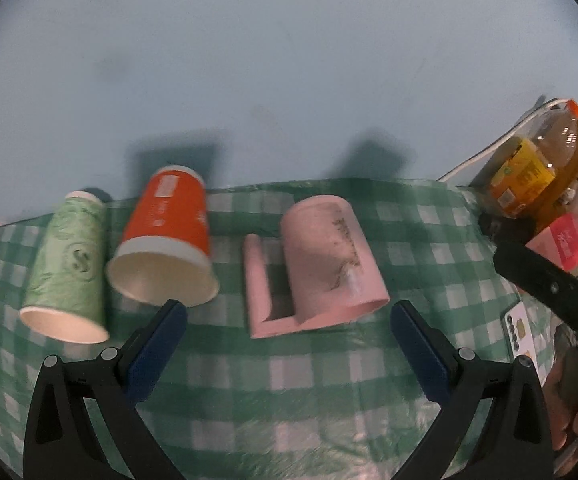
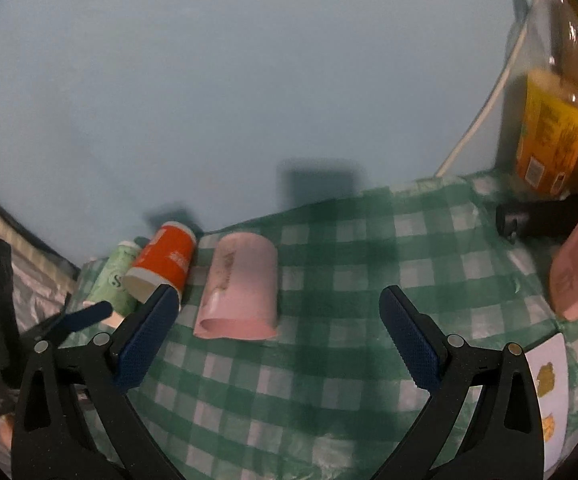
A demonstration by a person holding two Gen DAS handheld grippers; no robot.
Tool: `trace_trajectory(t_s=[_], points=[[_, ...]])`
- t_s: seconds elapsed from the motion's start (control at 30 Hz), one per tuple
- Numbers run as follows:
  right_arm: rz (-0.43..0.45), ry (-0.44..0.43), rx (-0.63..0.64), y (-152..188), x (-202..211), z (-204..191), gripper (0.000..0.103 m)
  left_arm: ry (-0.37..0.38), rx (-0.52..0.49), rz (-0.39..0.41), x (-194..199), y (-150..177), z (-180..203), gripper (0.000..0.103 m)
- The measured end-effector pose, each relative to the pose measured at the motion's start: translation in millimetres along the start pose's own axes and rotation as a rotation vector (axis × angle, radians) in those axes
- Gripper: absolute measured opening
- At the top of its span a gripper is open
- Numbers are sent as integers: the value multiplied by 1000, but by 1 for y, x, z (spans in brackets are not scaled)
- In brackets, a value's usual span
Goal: Flip cup upside down
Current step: 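Move the right tool toward the pink mug and open its fingers, then close the right tool on the pink mug's body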
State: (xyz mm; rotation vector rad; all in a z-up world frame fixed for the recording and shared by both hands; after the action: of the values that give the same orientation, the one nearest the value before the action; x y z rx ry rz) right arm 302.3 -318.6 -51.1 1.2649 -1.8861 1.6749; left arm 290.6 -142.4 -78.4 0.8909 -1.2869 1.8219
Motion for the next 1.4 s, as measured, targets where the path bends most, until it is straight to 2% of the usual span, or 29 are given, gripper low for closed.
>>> trace_trajectory(t_s=[0.2, 0.37, 0.5, 0.77, 0.9, 1.13, 1.4], points=[[-21, 27, -69, 9, -6, 31, 100, -16, 13, -68, -38, -10, 22, 102], [-22, 45, -70, 10, -7, 43, 100, 13, 39, -137, -60, -10, 35, 102], [-17, 67, -57, 6, -6, 51, 100, 5, 37, -138, -72, -13, 44, 102], [-32, 82, -60, 2, -17, 64, 100, -50, 12, -168, -95, -13, 44, 87], [-61, 36, -50, 7, -29, 59, 97, -58, 9, -187, -104, -12, 41, 76], [-101, -16, -75, 19, -44, 46, 95, -37, -8, -182, -106, -15, 39, 74], [-97, -14, -70, 17, -44, 38, 95, -29, -102, -128, -81, -10, 46, 74]])
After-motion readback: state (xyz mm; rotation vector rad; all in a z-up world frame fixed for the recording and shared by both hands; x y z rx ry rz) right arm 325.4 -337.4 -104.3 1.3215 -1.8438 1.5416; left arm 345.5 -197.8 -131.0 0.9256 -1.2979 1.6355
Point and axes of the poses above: each gripper's, at about its wrist camera, not at the fingertips, and x roughly against the way its jaws point, z to its right, y to its underside, the point moved 8 cm from there along -x, roughly the way its jaws point, and after that the axes turned 14 degrees about x, right-handed, at the moved point
